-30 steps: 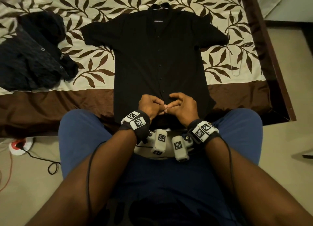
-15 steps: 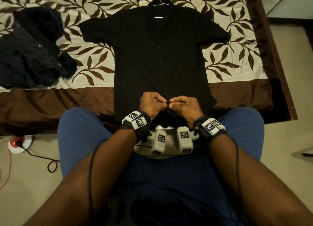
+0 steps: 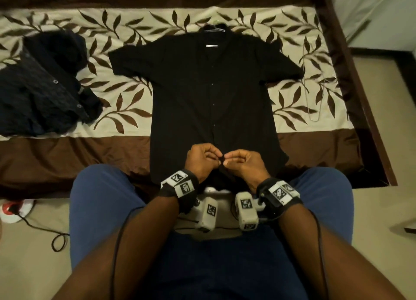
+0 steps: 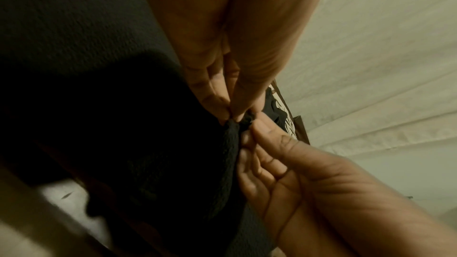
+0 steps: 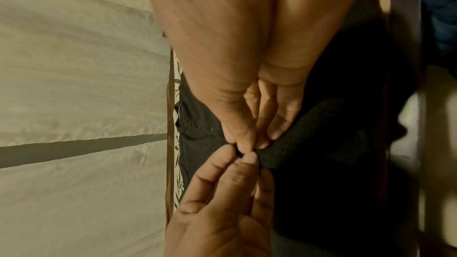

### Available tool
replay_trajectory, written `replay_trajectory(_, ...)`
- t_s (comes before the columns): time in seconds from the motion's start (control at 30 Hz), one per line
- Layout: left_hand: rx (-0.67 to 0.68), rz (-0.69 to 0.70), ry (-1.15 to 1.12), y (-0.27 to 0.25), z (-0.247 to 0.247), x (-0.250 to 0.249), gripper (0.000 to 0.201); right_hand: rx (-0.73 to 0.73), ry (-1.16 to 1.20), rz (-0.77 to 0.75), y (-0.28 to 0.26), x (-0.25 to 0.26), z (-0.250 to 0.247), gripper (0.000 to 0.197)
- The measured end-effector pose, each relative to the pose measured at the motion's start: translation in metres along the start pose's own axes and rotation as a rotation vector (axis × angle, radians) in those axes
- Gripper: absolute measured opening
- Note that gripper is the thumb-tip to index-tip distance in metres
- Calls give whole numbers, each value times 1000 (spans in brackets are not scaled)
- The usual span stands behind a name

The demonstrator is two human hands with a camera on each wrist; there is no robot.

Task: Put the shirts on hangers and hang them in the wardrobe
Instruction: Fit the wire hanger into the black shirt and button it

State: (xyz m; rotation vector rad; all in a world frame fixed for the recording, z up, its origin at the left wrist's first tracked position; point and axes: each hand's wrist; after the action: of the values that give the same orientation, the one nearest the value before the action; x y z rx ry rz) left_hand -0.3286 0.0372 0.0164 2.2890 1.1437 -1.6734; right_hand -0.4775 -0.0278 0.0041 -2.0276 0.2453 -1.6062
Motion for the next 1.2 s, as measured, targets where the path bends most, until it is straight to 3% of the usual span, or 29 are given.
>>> replay_trajectory(0.1,-19,-48,-35,7,2,12,30,-79,-144,-127,6,-6,9,22)
replay_trajectory(0.2,-21,-53,4,15,4,17,27,-81,-179,-154,11,-14,12,23)
replay_trajectory(0.43,77,138,299,40,0,17,38,81,-238,-66,31,-6,12,19)
replay_trajectory(0.57,138,168,370,71,-20,6,25,167,-328,-65,70,32,8,14)
replay_trajectory(0.7,14,163,315,136,-62,3,20,-14,-465,-297,159,95,6,19)
replay_trajectory(0.8,-231,223,429,200,-95,3,32,-112,-572,-445,227,150,17,15)
replay_trajectory(0.93,-489,296,486,277,-136,-4,43,-121,-709,-490,301,213,52,21)
replay_trajectory(1.2,-501,282,759,382,-168,2,60,-146,-889,-675,419,260,122,33)
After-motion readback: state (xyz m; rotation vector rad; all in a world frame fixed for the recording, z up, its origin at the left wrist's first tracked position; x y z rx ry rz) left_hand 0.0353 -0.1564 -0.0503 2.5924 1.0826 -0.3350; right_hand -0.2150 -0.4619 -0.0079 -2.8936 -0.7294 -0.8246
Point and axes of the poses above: each hand's wrist, its own y-axis towards the middle knuckle, its own z-axis out of the palm, x = y × z, and after that the axes turned 15 degrees about -x, right-handed
